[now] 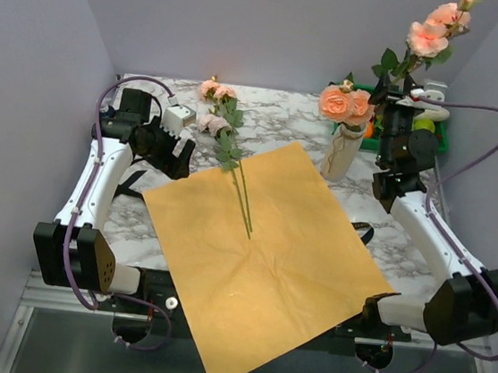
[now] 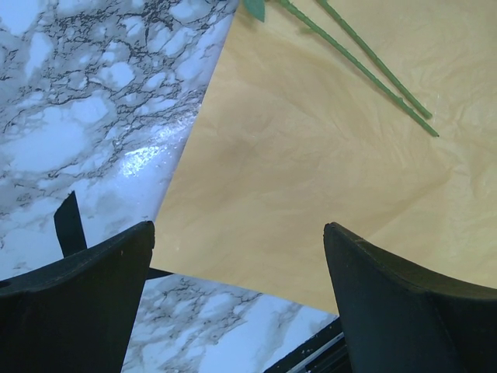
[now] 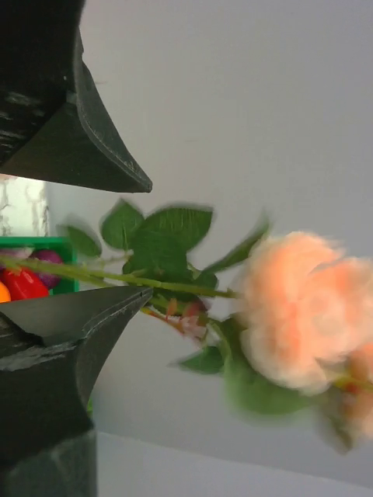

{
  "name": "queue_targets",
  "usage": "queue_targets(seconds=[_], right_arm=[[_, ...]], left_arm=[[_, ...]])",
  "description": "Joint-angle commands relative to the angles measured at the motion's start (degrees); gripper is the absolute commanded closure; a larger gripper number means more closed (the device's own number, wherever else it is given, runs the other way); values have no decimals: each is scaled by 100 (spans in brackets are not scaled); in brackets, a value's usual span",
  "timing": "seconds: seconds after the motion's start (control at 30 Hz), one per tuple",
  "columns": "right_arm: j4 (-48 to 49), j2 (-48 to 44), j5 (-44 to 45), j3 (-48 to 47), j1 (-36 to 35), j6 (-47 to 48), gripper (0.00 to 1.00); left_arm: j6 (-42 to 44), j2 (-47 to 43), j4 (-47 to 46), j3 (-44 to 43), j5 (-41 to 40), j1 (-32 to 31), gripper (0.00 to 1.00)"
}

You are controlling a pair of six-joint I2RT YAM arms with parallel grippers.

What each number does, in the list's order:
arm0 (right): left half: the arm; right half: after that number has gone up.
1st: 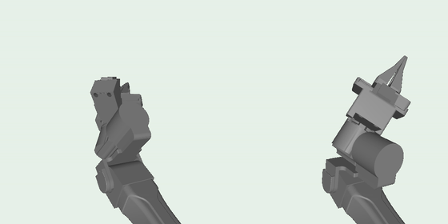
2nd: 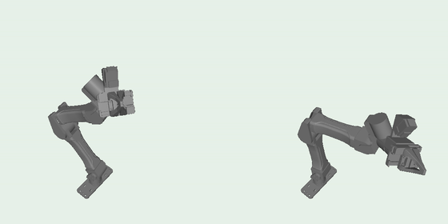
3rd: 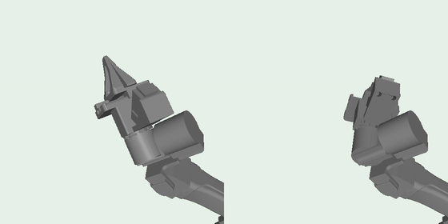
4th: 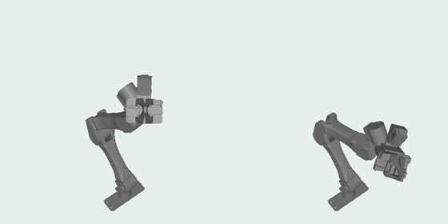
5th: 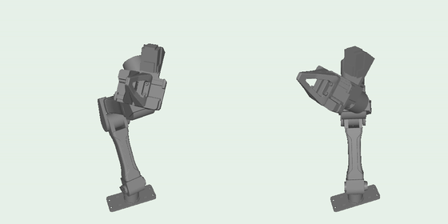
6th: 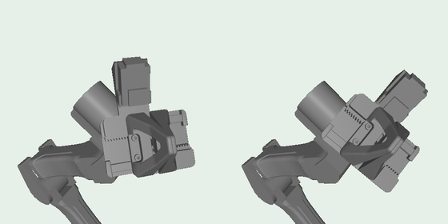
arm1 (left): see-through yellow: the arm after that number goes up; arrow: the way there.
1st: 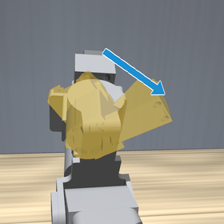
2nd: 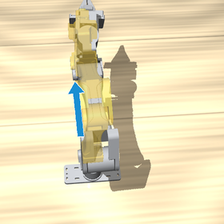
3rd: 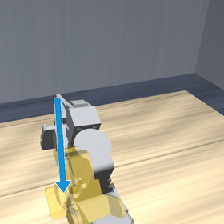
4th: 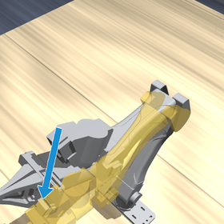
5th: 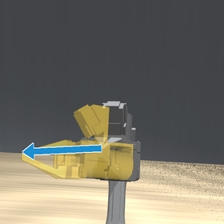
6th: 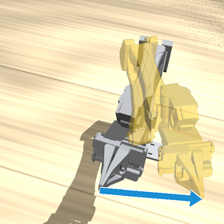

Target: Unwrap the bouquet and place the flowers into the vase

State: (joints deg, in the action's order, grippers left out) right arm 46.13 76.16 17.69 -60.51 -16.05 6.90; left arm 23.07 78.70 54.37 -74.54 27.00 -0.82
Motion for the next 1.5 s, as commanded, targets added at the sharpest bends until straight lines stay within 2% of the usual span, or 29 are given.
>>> queue_targets(seconds=[0.0, 0.13, 0.43, 0.63, 0.67, 0.8, 0.93, 1.0, 1.1, 1.13, 1.33, 1.47], right_arm=[[-1087, -777, -161, 276, -47, -504, 36], [-1701, -1445, -205, 540, -310, -471, 33], [-3012, -1868, -214, -153, -1803, 197, 31], [-3889, -1570, -214, -863, -3130, 453, 30], [-4101, -1308, -214, -1022, -3480, 418, 28], [-5025, -472, -458, -1647, -4072, 50, 28], [-5972, 661, -547, -2131, -4107, -469, 30], [-6141, 1292, -679, -2271, -4107, -540, 30], [-6396, 1962, -365, -2630, -4090, -663, 30], [-6571, 2443, -276, -2772, -4055, -672, 30], [-6854, 3624, -714, -3326, -3423, -1470, 27], [-6960, 4291, -829, -3686, -3106, -1639, 27]], left_arm=[[-48, -161, 65, -157, 217, 29, 1], [-74, -205, 74, -157, 235, 29, 1], [-224, -258, 83, -166, 270, 29, 1], [-356, -258, 30, -192, 288, 29, 1], [-382, -267, 12, -201, 270, 38, 1], [-461, -258, -32, -201, 218, 29, 1], [-453, -285, -49, -166, 121, 29, 1], [-487, -328, -110, -122, 7, 29, 1], [-724, -372, -329, -87, -239, 169, 1], [-795, -373, -383, -78, -266, 179, 1], [-1094, -337, -532, -104, -248, 275, 1], [-1059, -381, -576, 1, -239, 293, 1]])
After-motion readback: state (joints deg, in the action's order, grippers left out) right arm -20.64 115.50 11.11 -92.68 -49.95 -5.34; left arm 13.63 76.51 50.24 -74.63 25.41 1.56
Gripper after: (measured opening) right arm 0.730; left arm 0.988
